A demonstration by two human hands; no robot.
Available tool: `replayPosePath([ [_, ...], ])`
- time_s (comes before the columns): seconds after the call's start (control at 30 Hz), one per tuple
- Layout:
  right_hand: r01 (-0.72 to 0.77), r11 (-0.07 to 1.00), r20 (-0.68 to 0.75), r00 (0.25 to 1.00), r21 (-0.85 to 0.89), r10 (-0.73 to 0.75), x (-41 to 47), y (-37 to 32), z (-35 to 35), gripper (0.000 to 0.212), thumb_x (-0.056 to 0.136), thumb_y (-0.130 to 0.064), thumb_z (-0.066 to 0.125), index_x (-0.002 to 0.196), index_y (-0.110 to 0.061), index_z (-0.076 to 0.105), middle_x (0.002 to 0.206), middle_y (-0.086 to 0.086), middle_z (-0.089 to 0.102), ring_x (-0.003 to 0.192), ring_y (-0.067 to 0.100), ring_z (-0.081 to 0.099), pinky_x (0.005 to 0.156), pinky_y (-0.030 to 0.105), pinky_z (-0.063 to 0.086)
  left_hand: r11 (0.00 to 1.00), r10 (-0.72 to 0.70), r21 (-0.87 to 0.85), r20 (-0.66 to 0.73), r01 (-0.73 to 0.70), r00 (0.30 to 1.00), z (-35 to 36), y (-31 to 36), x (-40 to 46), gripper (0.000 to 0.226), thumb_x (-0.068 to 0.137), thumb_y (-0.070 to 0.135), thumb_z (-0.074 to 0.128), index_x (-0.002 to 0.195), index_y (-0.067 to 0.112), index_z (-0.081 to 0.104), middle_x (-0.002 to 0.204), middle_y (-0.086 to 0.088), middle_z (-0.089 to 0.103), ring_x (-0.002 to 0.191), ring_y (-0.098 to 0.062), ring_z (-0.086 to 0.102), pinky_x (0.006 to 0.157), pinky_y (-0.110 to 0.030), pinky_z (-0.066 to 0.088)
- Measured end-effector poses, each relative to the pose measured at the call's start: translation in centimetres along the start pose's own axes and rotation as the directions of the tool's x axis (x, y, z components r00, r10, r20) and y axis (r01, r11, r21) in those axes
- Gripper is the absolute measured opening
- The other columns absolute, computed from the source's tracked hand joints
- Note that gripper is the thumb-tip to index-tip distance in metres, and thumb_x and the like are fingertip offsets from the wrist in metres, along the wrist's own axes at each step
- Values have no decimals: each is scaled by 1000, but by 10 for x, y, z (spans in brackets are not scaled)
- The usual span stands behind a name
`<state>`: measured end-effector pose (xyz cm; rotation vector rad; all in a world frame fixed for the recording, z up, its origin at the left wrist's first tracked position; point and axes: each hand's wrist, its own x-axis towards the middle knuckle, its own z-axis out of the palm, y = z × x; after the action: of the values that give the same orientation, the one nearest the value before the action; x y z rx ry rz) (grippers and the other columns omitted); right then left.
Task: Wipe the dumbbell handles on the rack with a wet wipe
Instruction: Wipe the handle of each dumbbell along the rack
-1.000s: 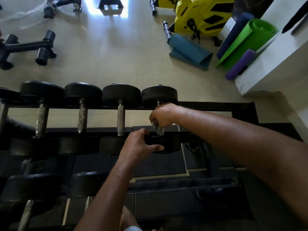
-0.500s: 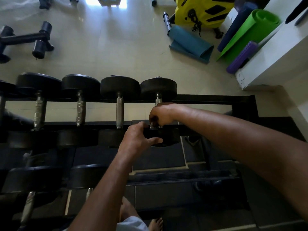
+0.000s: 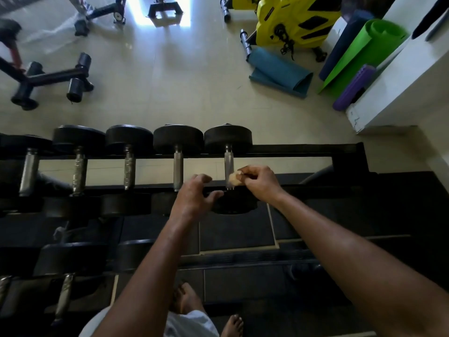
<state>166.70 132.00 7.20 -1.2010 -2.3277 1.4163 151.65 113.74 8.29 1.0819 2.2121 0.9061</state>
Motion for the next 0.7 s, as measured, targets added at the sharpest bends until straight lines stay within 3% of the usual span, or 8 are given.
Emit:
replayPosePath([
  [0.1, 18, 999, -75, 997, -26, -20, -22, -17, -7, 30, 101, -31, 73, 130, -22, 73, 119, -5, 73, 111, 12, 68, 98, 38, 61, 997, 29, 67, -87, -24, 996, -9, 18, -9, 52, 99, 39, 76, 145, 18, 61, 143, -3, 60, 126, -19, 62, 103, -41, 58],
  [0.3, 101, 995, -160, 982, -7, -100, -77, -66, -32, 30, 103, -30, 71, 130, -17, 71, 116, -3, 73, 107, 10, 69, 87, 22, 57, 985, 70, 163, -65, -59, 995, -33, 58, -44, 50, 102, 39, 71, 148, 23, 58, 150, 0, 56, 130, -20, 60, 105, -42, 56],
  [0.47, 105, 986, -150, 985, 130, -85, -132, -106, -49, 24, 106, -29, 68, 128, -20, 70, 117, 0, 66, 107, 22, 69, 77, 38, 68, 984, 45, 177, -67, -33, 997, -64, 79, -87, 48, 100, 40, 75, 144, 24, 62, 146, 1, 59, 124, -21, 63, 102, -46, 58],
  [0.57, 106, 979, -130, 988, 173, -84, -165, -128, -49, 22, 105, -23, 68, 127, -18, 68, 127, 6, 62, 114, 27, 68, 72, 36, 68, 988, 43, 153, -67, -32, 997, -80, 83, -115, 45, 99, 40, 76, 140, 25, 64, 140, 3, 62, 114, -17, 68, 98, -46, 61],
  [0.7, 127, 964, -122, 987, 234, -101, -209, -152, -38, 18, 103, -15, 70, 121, -17, 69, 123, 5, 65, 109, 24, 72, 72, 31, 67, 987, 55, 153, -68, -44, 996, -98, 83, -157, 41, 99, 41, 76, 135, 25, 66, 130, 4, 64, 110, -16, 68, 97, -44, 61],
])
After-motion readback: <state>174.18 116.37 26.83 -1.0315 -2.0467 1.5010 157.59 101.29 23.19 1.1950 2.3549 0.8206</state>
